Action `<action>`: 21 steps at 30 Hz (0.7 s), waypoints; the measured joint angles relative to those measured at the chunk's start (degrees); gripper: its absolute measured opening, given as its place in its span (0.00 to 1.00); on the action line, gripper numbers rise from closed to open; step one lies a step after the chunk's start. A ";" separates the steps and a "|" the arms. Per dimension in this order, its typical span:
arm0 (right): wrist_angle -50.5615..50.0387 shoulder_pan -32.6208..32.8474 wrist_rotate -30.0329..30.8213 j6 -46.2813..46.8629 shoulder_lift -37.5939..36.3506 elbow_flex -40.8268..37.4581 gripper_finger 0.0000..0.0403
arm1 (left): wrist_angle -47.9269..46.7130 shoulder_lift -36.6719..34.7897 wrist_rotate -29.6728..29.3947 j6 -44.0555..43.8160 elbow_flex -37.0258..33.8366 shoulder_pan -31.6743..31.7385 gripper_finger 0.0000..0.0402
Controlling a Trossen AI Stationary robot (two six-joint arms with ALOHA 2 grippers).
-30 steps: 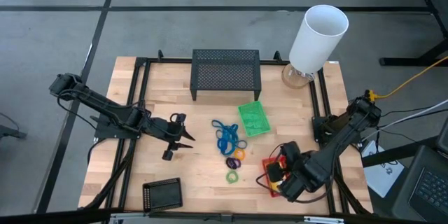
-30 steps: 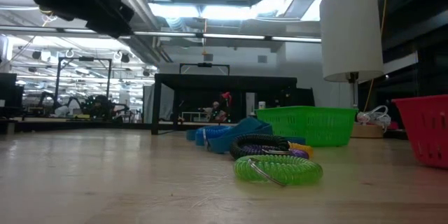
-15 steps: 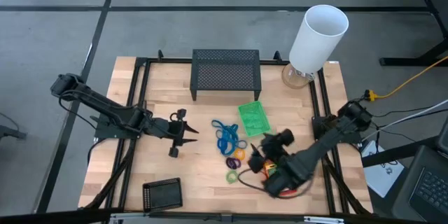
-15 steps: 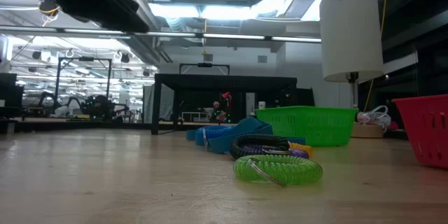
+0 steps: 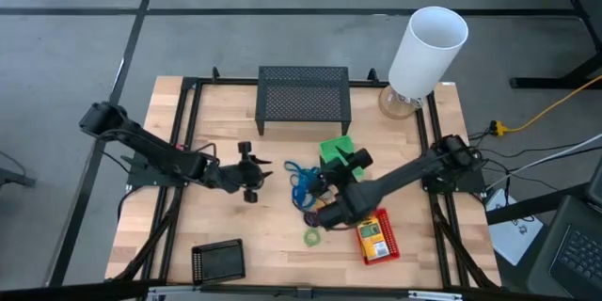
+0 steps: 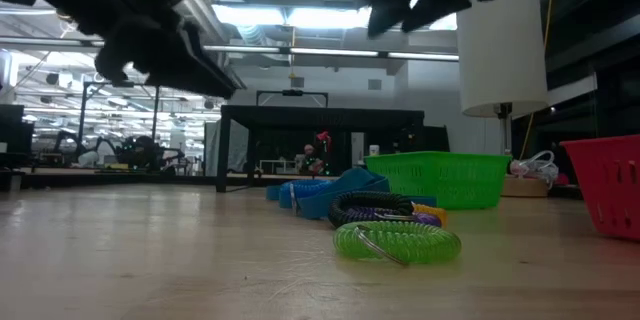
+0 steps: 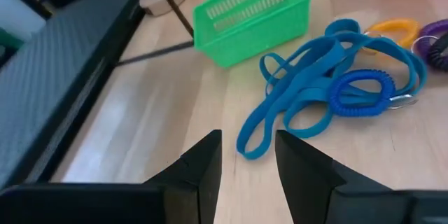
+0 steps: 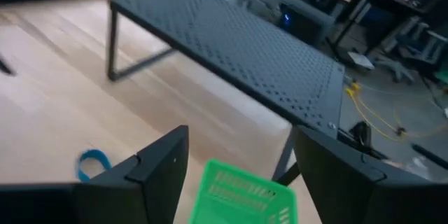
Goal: Pick & Place Office Desk Supplies
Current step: Put the blue rubber band into the green basket
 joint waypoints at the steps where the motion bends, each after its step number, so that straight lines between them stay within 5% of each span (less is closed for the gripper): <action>1: 0.41 -0.52 -0.80 0.18 0.71 0.00 0.63 | 0.87 1.07 -0.15 -0.43 0.00 0.00 0.32; 7: 6.30 -1.57 -5.63 1.42 6.99 -0.02 0.59 | 8.09 7.95 -0.99 9.73 0.00 1.57 0.32; 14: 15.31 -2.89 5.41 0.51 14.31 -0.02 0.58 | 17.90 14.38 4.29 11.01 0.02 8.75 0.32; 21: 15.51 -6.20 11.18 -2.23 16.64 -0.06 0.58 | 19.52 11.29 7.60 11.40 0.07 15.98 0.32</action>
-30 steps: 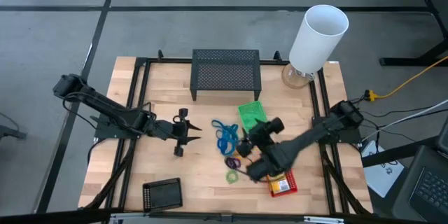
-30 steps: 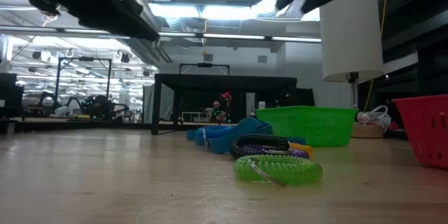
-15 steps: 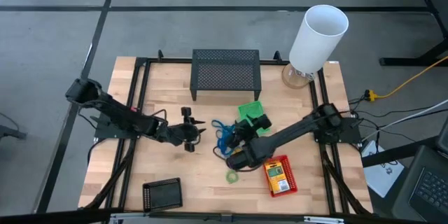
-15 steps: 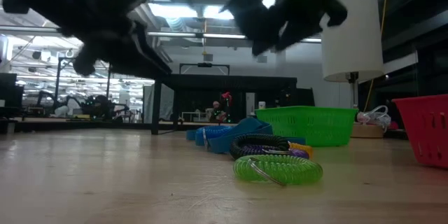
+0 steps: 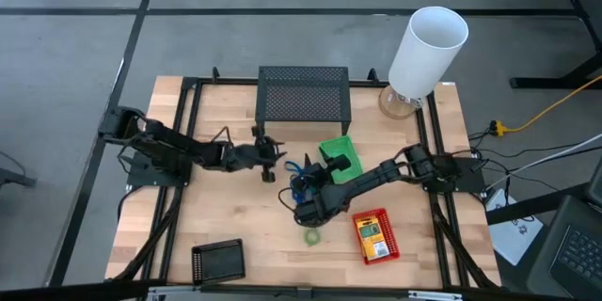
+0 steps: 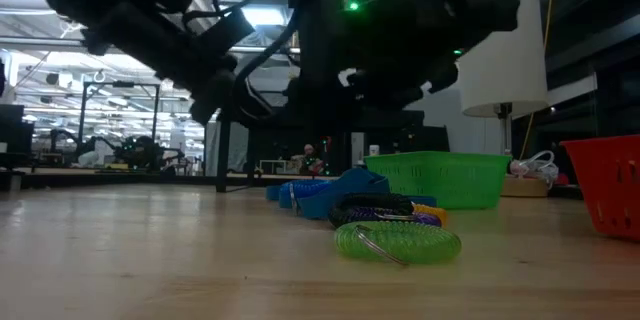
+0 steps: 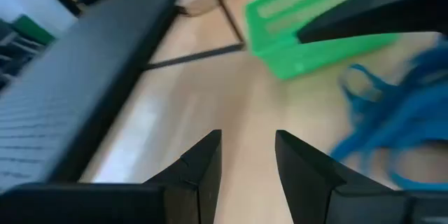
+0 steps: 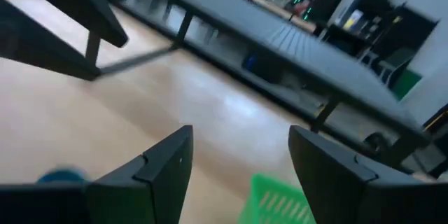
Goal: Pick & Place Office Desk Supplies
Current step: Put the blue rubber band into the green basket
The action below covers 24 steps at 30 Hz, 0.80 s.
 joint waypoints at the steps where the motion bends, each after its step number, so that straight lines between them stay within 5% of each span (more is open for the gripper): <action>1: 0.00 -0.50 0.74 -1.08 -0.02 0.02 0.58 | -0.02 -0.55 -0.01 0.73 0.00 0.62 0.32; 7: -1.17 -3.57 5.82 -1.27 -2.66 0.01 0.58 | 0.70 -2.89 1.74 2.84 0.00 4.49 0.32; 13: -11.74 -3.69 9.75 6.71 -10.32 0.02 0.56 | 2.68 -2.89 14.21 0.75 -1.14 9.96 0.32; 24: -14.16 2.65 9.66 7.58 -17.34 0.04 0.44 | 4.33 -5.84 15.96 1.26 -2.69 11.45 0.32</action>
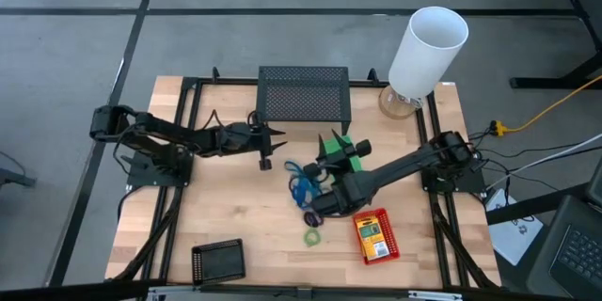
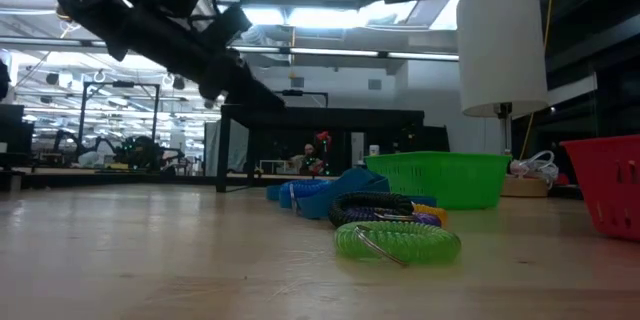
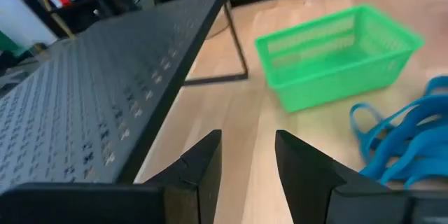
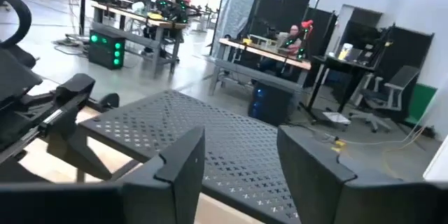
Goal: Pick & Place Office Desk Supplies
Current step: Put the blue rubber band into the green basket
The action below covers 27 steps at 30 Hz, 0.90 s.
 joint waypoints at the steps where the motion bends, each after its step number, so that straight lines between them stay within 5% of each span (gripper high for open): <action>1: 0.00 -0.04 0.04 -0.04 -0.16 0.00 0.43 | 0.00 -0.52 -0.02 0.00 0.00 -0.24 0.32; 10: 1.30 -3.95 -6.80 -7.37 -0.17 0.02 0.41 | -5.36 -6.37 -4.21 0.20 0.02 -2.19 0.32; 15: 10.01 -5.29 -4.12 -5.95 0.89 -0.04 0.41 | -8.23 -8.44 -4.54 -0.60 0.00 -3.04 0.32; 20: 29.46 -5.32 -1.37 -23.81 1.88 0.00 0.41 | -11.90 -8.85 -4.54 -2.47 0.02 -4.18 0.32; 25: 51.51 -6.68 -8.87 -55.40 1.88 0.02 0.41 | -13.20 -8.85 -5.02 -3.91 0.02 -4.81 0.32; 27: 63.99 -6.85 -19.68 -69.03 1.82 -0.18 0.41 | -13.12 -8.85 -4.95 -4.32 0.02 -4.81 0.32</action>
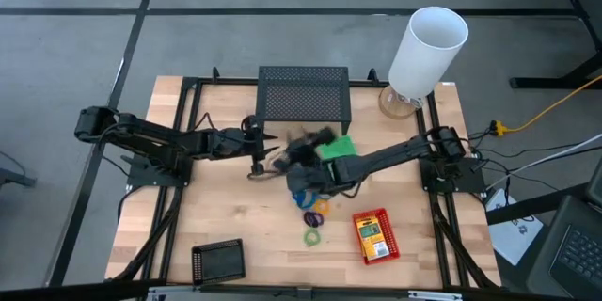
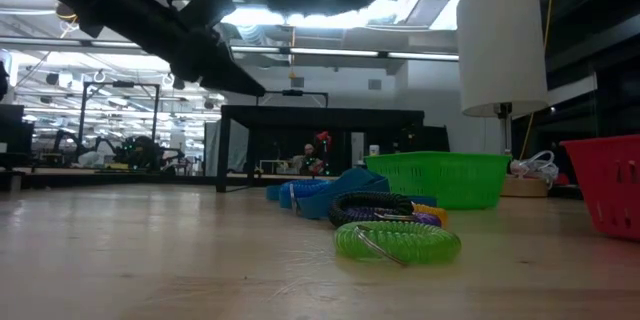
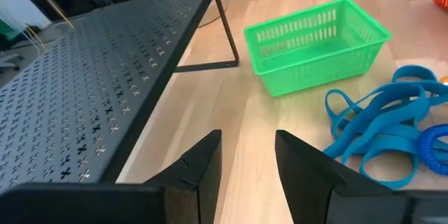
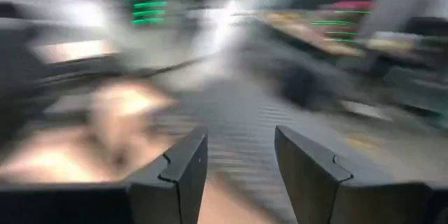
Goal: Pick & Place Office Desk Supplies
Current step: Put the blue rubber band into the green basket
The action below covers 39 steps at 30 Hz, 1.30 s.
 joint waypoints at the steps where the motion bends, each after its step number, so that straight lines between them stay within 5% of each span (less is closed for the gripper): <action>1: 8.63 -0.01 -9.21 -7.20 -0.02 -1.19 0.41 | 0.03 0.00 0.22 -0.23 0.00 0.00 0.32; 3: 28.67 -0.26 -32.62 -20.30 0.04 -5.44 0.41 | 0.05 0.00 0.78 -0.23 0.00 0.00 0.32; 5: 43.23 -0.74 -43.57 -25.08 0.07 -9.50 0.41 | -0.12 0.00 1.47 -0.26 0.00 0.00 0.32; 11: 42.48 0.60 -20.57 -26.55 -5.72 -17.57 0.41 | -2.73 -0.07 3.81 -0.65 -0.02 0.00 0.32; 18: 43.31 3.84 -12.10 -23.02 -10.98 -28.49 0.41 | -2.60 -0.07 4.65 -0.21 -0.02 0.00 0.32; 29: 50.10 -3.06 -15.37 -23.43 -13.36 -33.86 0.41 | -0.68 -0.07 -1.06 4.50 0.12 1.18 0.32; 34: 38.60 -7.44 -19.64 -13.51 -15.47 -33.83 0.41 | -7.65 -0.05 -2.95 -1.54 -0.53 4.97 0.32; 39: 27.85 -8.89 -29.67 -0.06 -14.35 -33.87 0.41 | -7.30 0.28 3.13 -10.68 -5.43 5.48 0.32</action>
